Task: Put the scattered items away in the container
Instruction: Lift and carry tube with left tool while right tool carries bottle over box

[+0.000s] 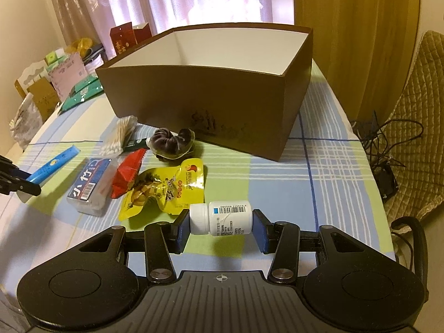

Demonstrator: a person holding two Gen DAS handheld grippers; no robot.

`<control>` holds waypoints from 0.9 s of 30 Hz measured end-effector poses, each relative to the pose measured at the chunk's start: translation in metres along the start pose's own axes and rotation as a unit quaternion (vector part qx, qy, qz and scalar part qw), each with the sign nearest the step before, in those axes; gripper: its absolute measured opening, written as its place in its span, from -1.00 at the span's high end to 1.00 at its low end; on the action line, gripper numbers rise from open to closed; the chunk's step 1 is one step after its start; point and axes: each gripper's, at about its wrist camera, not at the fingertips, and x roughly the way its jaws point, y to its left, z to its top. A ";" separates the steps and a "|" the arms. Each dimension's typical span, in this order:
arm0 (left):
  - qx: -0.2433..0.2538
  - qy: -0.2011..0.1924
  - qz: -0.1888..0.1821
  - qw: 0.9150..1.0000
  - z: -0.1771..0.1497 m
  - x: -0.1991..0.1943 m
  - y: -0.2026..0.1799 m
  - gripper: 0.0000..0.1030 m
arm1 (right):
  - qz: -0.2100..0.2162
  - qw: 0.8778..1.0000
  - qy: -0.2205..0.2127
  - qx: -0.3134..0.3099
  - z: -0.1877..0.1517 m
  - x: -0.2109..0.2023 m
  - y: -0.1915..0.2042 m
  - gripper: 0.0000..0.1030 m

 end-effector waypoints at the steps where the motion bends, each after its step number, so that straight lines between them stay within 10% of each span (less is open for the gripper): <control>1: -0.002 -0.004 0.001 1.000 0.000 -0.005 -0.001 0.52 | 0.001 1.000 -0.001 -0.001 0.000 -0.001 0.001 0.04; 27: 0.038 -0.123 -0.018 0.991 0.070 -0.070 -0.031 0.52 | 0.012 0.997 -0.061 -0.052 0.065 -0.037 -0.001 0.04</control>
